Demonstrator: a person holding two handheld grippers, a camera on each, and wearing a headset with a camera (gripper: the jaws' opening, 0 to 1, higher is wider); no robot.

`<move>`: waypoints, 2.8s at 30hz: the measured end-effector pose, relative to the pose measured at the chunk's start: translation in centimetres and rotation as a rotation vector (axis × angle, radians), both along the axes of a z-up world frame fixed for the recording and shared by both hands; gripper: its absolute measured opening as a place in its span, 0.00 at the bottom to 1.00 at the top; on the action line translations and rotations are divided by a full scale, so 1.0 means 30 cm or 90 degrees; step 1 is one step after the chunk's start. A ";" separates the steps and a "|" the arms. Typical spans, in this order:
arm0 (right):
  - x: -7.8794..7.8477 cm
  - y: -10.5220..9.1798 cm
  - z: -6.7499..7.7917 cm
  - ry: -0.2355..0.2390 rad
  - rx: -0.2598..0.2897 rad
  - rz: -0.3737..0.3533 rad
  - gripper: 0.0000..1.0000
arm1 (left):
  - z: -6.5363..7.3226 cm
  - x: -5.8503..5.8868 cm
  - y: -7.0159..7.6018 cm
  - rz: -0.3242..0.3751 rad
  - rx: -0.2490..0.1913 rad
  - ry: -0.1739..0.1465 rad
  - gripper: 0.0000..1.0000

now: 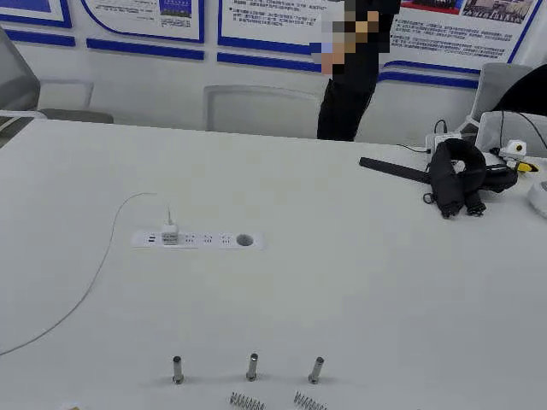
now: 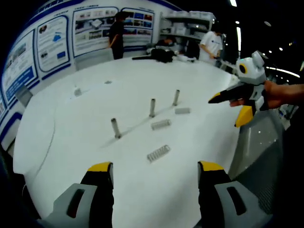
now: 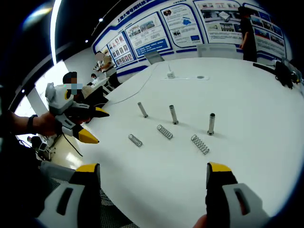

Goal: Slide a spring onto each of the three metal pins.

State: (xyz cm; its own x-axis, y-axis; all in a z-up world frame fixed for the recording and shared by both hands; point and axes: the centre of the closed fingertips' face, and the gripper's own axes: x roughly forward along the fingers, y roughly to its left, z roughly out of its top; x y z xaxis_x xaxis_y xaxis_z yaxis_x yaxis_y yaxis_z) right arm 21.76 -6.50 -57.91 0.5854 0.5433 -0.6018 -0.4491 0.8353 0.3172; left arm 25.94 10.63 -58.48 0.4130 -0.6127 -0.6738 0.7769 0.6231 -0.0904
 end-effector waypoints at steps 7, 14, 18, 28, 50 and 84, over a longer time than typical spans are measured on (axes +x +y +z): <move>-0.006 -0.009 -0.002 0.003 -0.001 -0.006 0.94 | -0.043 -0.018 -0.046 -0.045 0.013 0.011 0.72; -0.009 -0.017 -0.002 0.005 -0.001 -0.012 0.94 | -0.066 -0.019 -0.082 -0.086 0.026 0.013 0.71; -0.009 -0.018 -0.002 0.005 0.000 -0.014 0.94 | -0.070 -0.012 -0.097 -0.102 0.030 0.010 0.71; -0.009 -0.022 -0.005 0.009 0.001 -0.017 0.94 | -0.103 -0.003 -0.138 -0.147 0.046 0.019 0.70; -0.012 -0.043 -0.011 0.013 0.004 -0.029 0.94 | -0.220 0.016 -0.174 -0.217 0.087 0.046 0.45; -0.020 0.044 0.011 0.009 0.029 0.015 0.91 | -0.166 -0.009 -0.096 -0.175 0.114 0.036 0.10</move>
